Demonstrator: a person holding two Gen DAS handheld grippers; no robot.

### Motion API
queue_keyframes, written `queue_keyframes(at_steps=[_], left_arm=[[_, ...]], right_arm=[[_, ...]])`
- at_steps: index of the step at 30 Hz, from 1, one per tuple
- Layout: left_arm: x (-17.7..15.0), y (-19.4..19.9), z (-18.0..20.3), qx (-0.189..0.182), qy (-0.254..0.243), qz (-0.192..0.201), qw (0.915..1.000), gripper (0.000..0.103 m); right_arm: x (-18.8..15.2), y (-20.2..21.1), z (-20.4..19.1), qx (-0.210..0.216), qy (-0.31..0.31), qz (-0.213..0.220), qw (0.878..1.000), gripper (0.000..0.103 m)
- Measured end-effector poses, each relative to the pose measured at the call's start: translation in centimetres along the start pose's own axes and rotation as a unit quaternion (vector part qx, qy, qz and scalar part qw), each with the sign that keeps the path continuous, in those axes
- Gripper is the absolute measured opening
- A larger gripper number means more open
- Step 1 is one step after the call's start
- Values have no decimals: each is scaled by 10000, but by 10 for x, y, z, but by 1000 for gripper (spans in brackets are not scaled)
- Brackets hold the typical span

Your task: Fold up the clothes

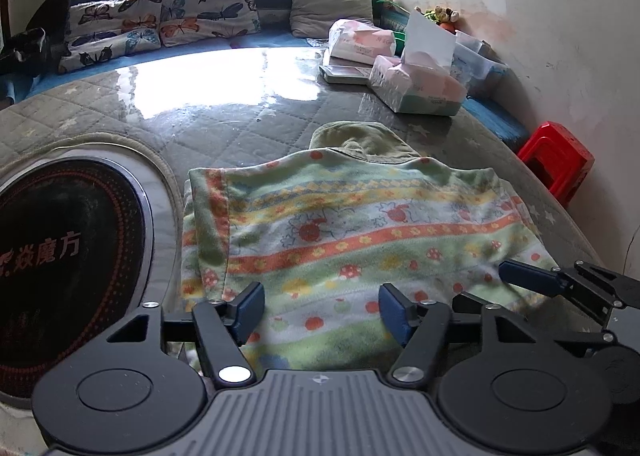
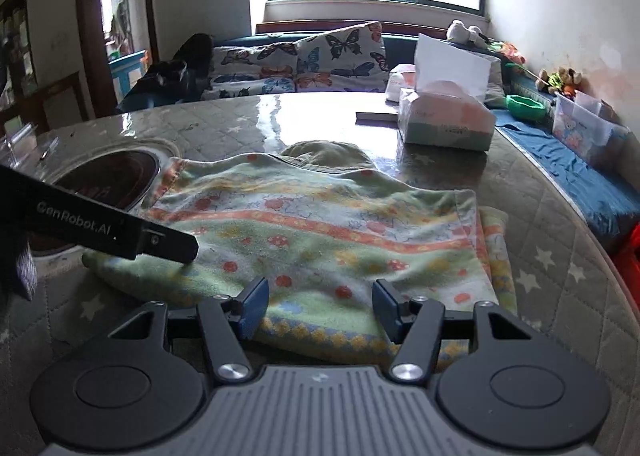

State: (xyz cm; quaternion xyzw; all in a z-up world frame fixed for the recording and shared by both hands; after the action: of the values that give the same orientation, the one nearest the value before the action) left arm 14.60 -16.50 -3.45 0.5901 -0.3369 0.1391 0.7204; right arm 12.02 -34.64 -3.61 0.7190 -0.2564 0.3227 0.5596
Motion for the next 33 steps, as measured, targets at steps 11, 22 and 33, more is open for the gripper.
queue_keyframes(at_steps=[11,22,33], left_arm=[[-10,13,5,-38,23,63,10000,87],[-22,29,8,-36,10,197,9998,102],[-35,44,5,-50,17,321,9995,103]], right_arm=[[-11,10,8,-160,-365,93,9992,81],[-21,21,7,-298,-466,122,9984,94],[-29,32,-2,-456,-360,264,9980,103]])
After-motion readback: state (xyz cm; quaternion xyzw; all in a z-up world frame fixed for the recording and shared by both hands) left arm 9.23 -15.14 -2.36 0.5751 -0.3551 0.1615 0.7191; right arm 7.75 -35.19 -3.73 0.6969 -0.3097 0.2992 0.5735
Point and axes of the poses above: each gripper's, at about its wrist camera, not at the fingertips, and y roughly against the way its jaws point, z to its right, x to its top, the point moved 5 cm from there along -y, roughly the way its jaws point, and after that the axes turned 10 degrees about -y, right-handed, at the moved point
